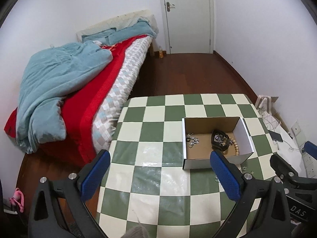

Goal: Organize jewelry
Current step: 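Withdraw both tools from the box toward the silver chain on the table, then grasp a small silver piece with the right tool while the left tool grasps the thin silver chain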

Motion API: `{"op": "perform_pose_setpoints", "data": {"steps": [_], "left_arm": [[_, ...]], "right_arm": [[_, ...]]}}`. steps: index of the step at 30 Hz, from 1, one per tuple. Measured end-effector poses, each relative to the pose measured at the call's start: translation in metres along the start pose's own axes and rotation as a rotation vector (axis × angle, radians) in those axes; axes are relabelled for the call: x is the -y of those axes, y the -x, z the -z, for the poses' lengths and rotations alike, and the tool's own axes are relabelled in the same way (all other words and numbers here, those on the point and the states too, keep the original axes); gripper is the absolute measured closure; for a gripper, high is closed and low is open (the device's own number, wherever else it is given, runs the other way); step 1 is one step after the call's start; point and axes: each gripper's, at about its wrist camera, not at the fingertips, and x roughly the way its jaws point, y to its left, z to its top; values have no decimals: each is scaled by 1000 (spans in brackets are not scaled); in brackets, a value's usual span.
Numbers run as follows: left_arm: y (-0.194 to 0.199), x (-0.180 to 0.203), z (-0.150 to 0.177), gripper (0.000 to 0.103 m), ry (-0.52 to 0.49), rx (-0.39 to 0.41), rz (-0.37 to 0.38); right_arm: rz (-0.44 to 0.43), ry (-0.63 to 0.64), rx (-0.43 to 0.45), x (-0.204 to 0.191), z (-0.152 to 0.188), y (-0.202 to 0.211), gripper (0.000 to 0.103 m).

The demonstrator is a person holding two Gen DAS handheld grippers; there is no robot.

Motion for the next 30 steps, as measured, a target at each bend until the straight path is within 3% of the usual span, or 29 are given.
{"op": "perform_pose_setpoints", "data": {"steps": [7, 12, 14, 16, 24, 26, 30], "left_arm": [[-7, 6, 24, 0, -16, -1, -77], [-35, 24, 50, 0, -75, -30, -156], [-49, 29, 58, 0, -79, -62, -162], [-61, 33, 64, 0, -83, -82, -180], [-97, 43, 75, 0, -101, -149, -210], [-102, 45, 75, 0, -106, -156, -212], [-110, 51, 77, 0, -115, -173, -209]], "right_arm": [[-37, -49, 25, 11, 12, 21, 0], [-23, -128, -40, 39, 37, -5, 2], [-26, -157, -73, 52, 51, -25, 20], [-36, -182, -117, 64, 66, -50, 30], [-82, -188, -168, 71, 97, -119, 31], [-79, -166, -173, 65, 97, -133, 39], [-69, -117, -165, 53, 96, -151, 44]]}}
